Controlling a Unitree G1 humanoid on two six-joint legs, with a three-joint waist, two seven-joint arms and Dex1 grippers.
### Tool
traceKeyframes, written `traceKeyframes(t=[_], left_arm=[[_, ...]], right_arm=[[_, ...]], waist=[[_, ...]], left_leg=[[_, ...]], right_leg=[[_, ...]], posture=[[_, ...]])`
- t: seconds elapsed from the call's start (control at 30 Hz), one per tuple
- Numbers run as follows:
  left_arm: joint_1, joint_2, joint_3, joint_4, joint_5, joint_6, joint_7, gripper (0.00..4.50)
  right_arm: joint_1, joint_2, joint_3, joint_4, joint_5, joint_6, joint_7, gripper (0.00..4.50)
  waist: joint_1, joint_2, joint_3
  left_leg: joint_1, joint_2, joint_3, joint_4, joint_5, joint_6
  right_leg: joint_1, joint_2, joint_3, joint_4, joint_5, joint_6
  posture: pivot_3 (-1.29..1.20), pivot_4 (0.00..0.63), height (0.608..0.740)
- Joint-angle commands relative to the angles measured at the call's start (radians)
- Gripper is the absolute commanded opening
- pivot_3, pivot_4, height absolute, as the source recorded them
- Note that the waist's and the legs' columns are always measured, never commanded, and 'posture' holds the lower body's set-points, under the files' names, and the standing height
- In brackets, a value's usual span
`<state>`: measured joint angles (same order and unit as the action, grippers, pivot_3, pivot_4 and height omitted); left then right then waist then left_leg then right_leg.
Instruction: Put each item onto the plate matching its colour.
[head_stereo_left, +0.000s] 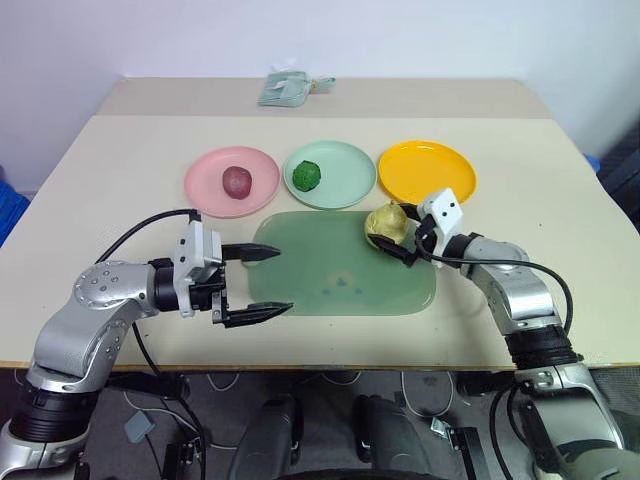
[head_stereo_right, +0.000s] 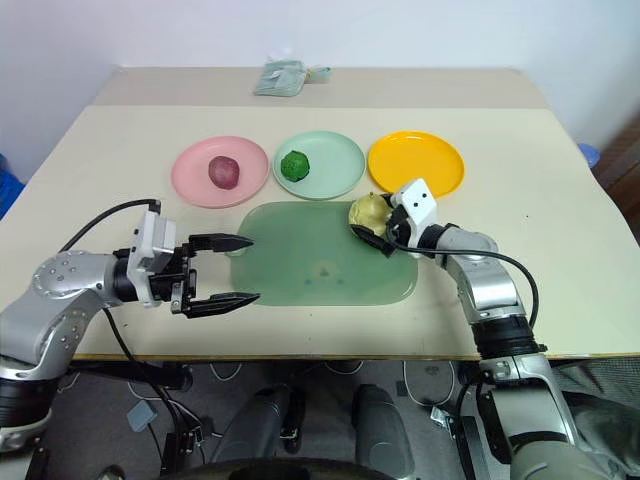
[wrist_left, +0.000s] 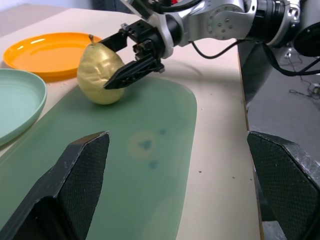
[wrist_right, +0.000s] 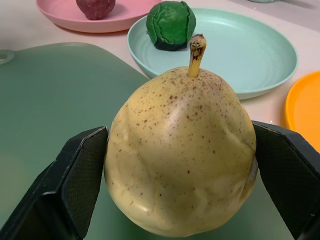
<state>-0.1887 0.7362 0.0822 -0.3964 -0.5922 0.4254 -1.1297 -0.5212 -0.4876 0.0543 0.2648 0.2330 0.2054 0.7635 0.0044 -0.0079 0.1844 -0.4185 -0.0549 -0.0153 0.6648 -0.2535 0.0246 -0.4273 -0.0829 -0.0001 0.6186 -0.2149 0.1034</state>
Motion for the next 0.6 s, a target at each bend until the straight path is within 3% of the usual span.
traceKeyframes(t=[0.03,0.1,0.3,0.6], left_arm=[[0.009,0.001,0.032,-0.049,-0.02,-0.012,0.025,4.5],[0.013,0.003,0.037,-0.057,-0.022,-0.008,0.04,4.5],[0.019,-0.004,0.047,-0.088,-0.036,0.012,0.104,4.5],[0.065,-0.016,0.077,-0.159,-0.053,0.042,0.222,4.5]], right_arm=[[-0.017,0.007,-0.001,0.047,-0.024,-0.013,0.002,3.95],[-0.026,0.01,-0.005,0.058,-0.024,-0.017,0.003,3.45],[-0.106,0.031,-0.061,0.097,0.018,-0.064,0.007,3.42],[-0.543,0.041,-0.144,0.775,-0.076,-0.318,-0.193,3.42]], waist=[[0.0,0.0,0.0],[0.0,0.0,0.0],[-0.001,0.0,0.0],[-0.023,0.003,0.002]], left_leg=[[0.0,0.0,0.0,0.0,0.0,0.0],[0.0,0.0,0.0,0.0,0.0,0.0],[0.0,0.0,0.0,0.0,0.0,0.0],[0.0,0.0,0.001,-0.004,0.001,-0.002]], right_leg=[[0.0,0.0,0.0,0.0,0.0,0.0],[0.0,0.0,0.0,0.0,0.0,0.0],[0.0,0.0,0.0,0.0,0.0,0.0],[-0.002,0.001,0.0,0.0,0.001,0.001]], posture=[[0.0,0.15,0.74],[0.0,0.15,0.74],[0.0,0.15,0.74],[0.0,0.15,0.74]])
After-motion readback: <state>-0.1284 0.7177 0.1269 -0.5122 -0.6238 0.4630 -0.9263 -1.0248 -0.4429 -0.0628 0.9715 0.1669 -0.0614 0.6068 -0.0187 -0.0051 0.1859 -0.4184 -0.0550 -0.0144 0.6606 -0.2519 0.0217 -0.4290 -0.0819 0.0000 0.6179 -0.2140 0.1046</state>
